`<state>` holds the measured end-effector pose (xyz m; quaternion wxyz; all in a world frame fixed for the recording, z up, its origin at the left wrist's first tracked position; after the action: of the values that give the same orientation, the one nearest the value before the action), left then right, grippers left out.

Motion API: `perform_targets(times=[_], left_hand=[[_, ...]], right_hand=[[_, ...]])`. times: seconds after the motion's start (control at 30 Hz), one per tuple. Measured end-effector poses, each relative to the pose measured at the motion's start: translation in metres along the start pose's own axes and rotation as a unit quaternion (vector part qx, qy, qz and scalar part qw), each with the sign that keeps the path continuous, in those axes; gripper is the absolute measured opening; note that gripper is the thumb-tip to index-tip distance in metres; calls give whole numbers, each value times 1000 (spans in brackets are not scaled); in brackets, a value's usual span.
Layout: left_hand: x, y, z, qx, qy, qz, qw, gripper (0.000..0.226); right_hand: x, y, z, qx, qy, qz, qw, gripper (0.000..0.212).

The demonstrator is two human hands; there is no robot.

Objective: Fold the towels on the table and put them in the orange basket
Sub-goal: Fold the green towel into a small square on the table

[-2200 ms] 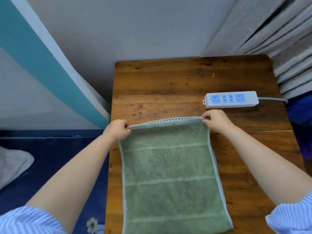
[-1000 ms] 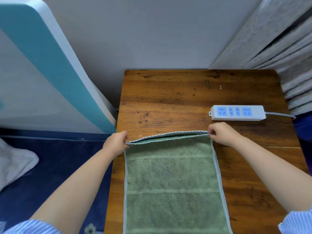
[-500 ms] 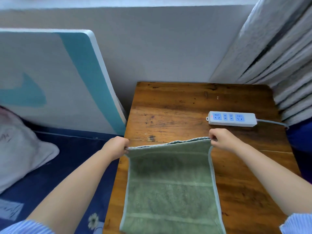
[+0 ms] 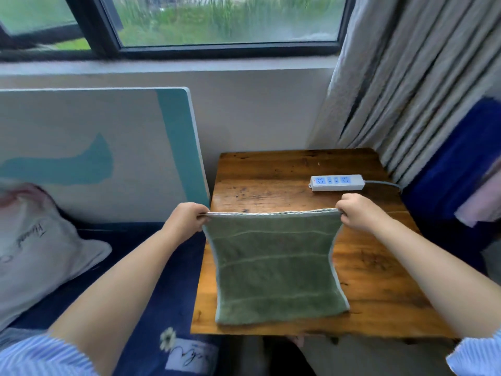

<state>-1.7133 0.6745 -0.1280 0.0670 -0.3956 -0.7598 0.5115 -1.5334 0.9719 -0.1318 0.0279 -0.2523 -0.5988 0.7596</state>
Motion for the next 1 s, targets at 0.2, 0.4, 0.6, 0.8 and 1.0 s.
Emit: perform_targets(times=[0.2,0.4,0.6,0.8,1.0], left_hand=[[-49,-48,-48,-62,99,-286,951,16],[-74,-75,-81,-48,152,-355,921,15],[-67,-58,-72,49,60,-196,978,22],[-62,-54,-78,50,42,-215,974,23],[-45,-44,-86,20,-9,-202,979,25]], right_hand=[[-76,-66,19,188,120,-364,904,28],[-133,-92,29,204,70,-511,832,30],[-134,-72,7,110,112,-306,939,27],[-128,-83,0,124,101,-309,937,25],[-94,-79,-14,158,102,-261,947,27]])
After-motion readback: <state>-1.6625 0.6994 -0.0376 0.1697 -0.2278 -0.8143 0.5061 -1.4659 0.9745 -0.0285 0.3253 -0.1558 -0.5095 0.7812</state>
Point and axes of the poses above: each hand's wrist, its own x-axis towards the middle knuckle, its own y-axis out of the palm, z = x × y, the point moved 3 cm from there along x, towards the middle knuckle, and after that the axes turned 13 degrees about z, right-handed, at the moved point
